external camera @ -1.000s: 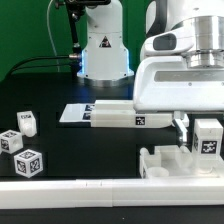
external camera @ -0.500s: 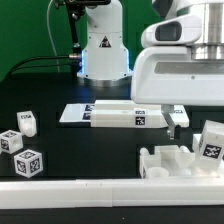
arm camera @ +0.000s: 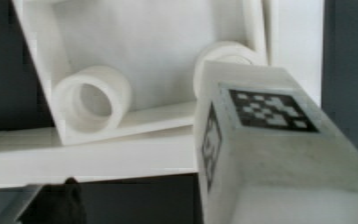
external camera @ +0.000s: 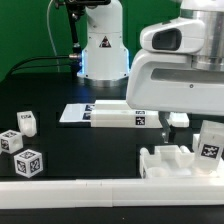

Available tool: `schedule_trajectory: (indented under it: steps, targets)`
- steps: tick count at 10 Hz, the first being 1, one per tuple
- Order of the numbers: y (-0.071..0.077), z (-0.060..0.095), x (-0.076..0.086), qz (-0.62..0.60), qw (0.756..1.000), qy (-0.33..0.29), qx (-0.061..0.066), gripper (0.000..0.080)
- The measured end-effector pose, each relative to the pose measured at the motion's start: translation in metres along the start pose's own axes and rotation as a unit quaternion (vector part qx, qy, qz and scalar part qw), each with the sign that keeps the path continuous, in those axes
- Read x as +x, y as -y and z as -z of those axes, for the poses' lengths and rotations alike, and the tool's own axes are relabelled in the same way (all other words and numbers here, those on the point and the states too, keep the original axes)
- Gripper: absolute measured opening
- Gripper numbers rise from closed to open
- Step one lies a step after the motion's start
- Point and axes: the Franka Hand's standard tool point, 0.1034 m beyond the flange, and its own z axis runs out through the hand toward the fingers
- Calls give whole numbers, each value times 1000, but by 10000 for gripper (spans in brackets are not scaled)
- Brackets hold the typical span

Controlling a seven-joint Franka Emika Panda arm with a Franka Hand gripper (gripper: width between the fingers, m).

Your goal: Assemble chair

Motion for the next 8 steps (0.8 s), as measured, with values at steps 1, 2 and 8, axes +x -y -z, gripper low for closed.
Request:
schedule_trajectory:
  steps: [1,2,8]
  targets:
    - [2,-2,-3,-13,1000,3,0,526]
    - [0,-1,-1,-24,1000,2,0,389]
    - [1,-3,-2,-253,968,-4,2,282]
